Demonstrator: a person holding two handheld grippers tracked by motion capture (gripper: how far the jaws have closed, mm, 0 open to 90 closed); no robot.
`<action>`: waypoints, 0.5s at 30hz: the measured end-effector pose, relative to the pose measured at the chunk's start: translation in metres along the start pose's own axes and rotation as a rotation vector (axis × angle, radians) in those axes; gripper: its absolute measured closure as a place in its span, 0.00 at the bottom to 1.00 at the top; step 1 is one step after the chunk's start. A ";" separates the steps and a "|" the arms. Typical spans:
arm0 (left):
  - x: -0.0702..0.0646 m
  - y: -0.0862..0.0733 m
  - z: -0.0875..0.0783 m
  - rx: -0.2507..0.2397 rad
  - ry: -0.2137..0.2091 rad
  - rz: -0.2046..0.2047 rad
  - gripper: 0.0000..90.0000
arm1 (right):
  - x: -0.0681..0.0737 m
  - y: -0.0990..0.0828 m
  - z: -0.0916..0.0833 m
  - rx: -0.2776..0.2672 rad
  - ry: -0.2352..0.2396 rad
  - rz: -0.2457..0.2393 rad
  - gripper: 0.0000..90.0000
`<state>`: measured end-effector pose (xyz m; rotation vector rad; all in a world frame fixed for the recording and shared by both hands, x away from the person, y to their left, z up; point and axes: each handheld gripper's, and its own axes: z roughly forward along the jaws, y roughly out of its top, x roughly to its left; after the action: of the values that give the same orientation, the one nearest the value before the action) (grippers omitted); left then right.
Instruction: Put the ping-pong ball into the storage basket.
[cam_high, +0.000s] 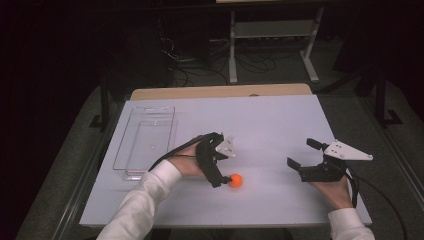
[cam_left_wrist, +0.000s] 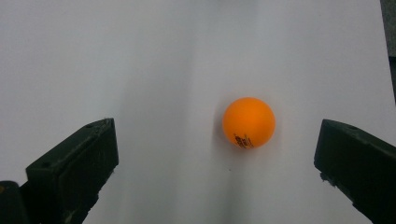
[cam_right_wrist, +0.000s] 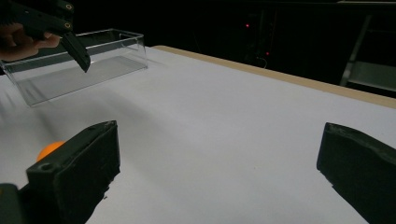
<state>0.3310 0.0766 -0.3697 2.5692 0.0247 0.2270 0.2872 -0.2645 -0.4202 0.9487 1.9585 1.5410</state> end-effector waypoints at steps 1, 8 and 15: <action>0.000 0.000 0.001 -0.001 -0.002 -0.001 0.00 | 0.000 0.000 0.000 0.000 0.000 0.000 0.00; -0.002 0.002 0.008 0.018 -0.020 0.006 0.00 | 0.000 0.000 0.000 0.001 0.001 0.000 0.00; -0.003 0.002 0.013 0.039 -0.033 0.010 0.00 | 0.000 0.000 0.000 0.003 0.003 0.001 0.00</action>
<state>0.3300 0.0677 -0.3802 2.6124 0.0039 0.1896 0.2870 -0.2642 -0.4204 0.9491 1.9629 1.5410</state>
